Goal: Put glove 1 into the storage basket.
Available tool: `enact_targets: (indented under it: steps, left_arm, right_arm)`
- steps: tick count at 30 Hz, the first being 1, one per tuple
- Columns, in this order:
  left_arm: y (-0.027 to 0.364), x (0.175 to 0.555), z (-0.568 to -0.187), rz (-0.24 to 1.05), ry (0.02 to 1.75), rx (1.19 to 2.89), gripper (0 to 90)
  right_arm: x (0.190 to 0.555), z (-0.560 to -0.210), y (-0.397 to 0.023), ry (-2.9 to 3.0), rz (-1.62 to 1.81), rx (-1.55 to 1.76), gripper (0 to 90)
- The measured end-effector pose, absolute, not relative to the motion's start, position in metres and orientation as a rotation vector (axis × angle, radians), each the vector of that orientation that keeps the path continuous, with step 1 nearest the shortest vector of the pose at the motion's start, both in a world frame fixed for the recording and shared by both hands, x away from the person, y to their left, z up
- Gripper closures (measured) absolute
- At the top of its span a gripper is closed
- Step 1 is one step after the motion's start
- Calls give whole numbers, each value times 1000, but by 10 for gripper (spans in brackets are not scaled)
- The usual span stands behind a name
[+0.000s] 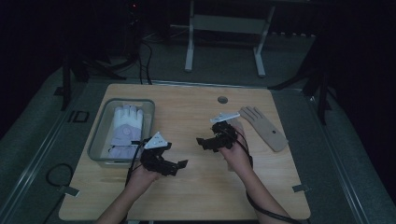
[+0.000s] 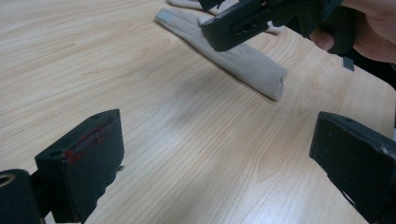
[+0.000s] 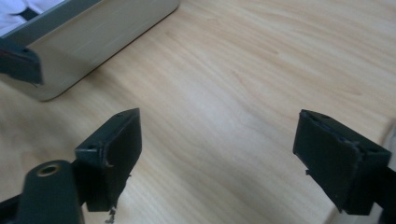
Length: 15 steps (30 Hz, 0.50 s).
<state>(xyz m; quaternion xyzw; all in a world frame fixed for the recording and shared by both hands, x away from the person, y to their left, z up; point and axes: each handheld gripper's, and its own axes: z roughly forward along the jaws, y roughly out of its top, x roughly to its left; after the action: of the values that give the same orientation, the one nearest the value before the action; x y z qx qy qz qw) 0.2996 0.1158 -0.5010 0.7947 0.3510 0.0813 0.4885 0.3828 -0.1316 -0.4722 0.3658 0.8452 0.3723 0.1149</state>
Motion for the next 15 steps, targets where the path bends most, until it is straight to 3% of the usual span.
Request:
enact_targets:
  steps: [15]
  left_arm:
    - [105, 287, -536, 245, 845, 1890, 32]
  right_arm:
    - [368, -491, -182, 2478, 1117, 1101, 119]
